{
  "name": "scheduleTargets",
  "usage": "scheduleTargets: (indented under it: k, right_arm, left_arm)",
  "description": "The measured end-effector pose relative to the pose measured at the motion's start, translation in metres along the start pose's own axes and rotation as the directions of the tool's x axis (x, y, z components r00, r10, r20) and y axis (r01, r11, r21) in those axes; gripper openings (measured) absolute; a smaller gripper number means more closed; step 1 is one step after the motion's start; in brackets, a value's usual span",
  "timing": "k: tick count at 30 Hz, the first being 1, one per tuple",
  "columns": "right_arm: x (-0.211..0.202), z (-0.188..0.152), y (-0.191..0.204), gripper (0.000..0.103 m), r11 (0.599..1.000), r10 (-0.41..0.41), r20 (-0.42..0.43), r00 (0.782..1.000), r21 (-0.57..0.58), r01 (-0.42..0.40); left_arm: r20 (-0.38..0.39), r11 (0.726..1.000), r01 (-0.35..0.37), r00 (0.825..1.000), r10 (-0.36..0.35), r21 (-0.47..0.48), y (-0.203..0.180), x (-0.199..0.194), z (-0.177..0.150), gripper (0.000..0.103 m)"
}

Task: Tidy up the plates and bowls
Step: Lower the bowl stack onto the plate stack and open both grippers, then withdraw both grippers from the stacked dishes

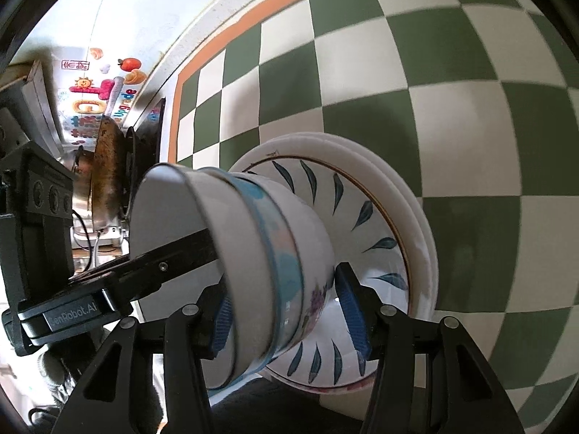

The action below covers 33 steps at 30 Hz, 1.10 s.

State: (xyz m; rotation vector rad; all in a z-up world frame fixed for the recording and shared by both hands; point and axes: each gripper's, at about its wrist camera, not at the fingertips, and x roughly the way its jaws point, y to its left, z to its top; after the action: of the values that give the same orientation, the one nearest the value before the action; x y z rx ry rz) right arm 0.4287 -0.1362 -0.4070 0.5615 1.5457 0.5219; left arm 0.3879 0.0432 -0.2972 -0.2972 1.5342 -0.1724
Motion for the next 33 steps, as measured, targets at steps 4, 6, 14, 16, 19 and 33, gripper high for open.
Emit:
scheduleTargets:
  k: [4, 6, 14, 16, 19, 33]
  right_arm:
    - [-0.016, -0.007, 0.01, 0.056, 0.999, -0.046, 0.042, 0.998, -0.021, 0.047]
    - [-0.026, -0.014, 0.017, 0.056, 0.995, -0.083, 0.076, 0.994, -0.041, 0.086]
    - [-0.075, -0.056, 0.049, 0.064, 0.977, -0.187, 0.217, 0.958, -0.061, 0.205]
    - [-0.084, -0.069, 0.057, 0.071, 0.973, -0.203, 0.24, 0.949, -0.06, 0.224]
    - [-0.095, -0.089, 0.068, 0.089, 0.964, -0.23, 0.273, 0.934, -0.065, 0.256]
    - [-0.17, -0.176, 0.111, 0.1, 0.913, -0.315, 0.499, 0.808, -0.074, 0.401]
  left_arm:
    - [0.062, 0.997, -0.072, 0.996, 0.071, 0.023, -0.002, -0.017, -0.01, 0.053]
    - [0.099, 0.993, -0.116, 0.989, 0.111, 0.04, -0.003, -0.029, -0.017, 0.055]
    - [0.207, 0.976, -0.192, 0.964, 0.168, 0.101, -0.008, -0.064, -0.043, 0.069]
    - [0.231, 0.971, -0.209, 0.957, 0.179, 0.116, -0.01, -0.072, -0.05, 0.091]
    - [0.257, 0.959, -0.251, 0.943, 0.211, 0.134, -0.015, -0.083, -0.062, 0.095]
    - [0.424, 0.965, -0.243, 0.888, 0.181, 0.098, -0.035, -0.147, -0.137, 0.099]
